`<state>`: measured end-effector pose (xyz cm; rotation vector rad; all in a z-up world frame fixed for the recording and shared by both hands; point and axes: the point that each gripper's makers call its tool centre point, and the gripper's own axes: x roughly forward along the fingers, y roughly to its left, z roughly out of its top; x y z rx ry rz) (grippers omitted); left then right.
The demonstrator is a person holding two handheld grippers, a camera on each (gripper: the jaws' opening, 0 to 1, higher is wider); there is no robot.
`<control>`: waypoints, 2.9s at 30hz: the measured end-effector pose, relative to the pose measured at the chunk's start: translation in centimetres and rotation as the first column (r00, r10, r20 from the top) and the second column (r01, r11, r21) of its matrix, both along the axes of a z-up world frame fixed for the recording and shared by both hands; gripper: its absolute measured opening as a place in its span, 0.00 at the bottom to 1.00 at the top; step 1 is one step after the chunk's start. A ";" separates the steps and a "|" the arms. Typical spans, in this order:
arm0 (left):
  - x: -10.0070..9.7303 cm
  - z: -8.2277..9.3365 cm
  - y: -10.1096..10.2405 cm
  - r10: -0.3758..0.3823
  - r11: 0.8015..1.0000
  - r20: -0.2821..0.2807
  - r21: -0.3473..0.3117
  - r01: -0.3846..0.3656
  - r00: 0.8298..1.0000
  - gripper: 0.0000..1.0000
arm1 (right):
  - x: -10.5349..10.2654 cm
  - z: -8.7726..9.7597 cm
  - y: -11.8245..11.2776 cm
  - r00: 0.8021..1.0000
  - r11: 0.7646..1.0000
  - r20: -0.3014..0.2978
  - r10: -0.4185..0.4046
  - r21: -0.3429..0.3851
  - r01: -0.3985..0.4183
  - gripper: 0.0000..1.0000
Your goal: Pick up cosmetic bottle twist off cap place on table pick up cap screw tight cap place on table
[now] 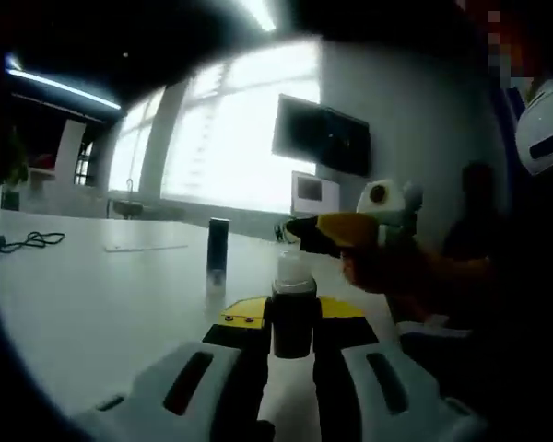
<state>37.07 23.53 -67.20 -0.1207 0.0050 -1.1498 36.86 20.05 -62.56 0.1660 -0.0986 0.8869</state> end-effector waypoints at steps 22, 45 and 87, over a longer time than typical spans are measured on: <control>3.7 -0.6 1.5 0.196 0.980 0.015 0.035 -0.196 0.981 0.07 | 3.4 -3.3 -3.2 0.967 0.970 -0.080 -0.243 -0.052 0.239 0.11; 5.1 -2.6 0.7 0.231 0.965 0.035 0.121 -0.234 0.972 0.07 | 4.7 -7.1 -3.5 0.944 0.929 -0.049 -0.326 -0.202 0.310 0.11; 6.4 -5.0 1.0 0.301 0.926 0.034 0.230 -0.300 0.953 0.08 | 6.0 -11.2 -3.1 0.918 0.852 -0.076 -0.390 -0.409 0.328 0.11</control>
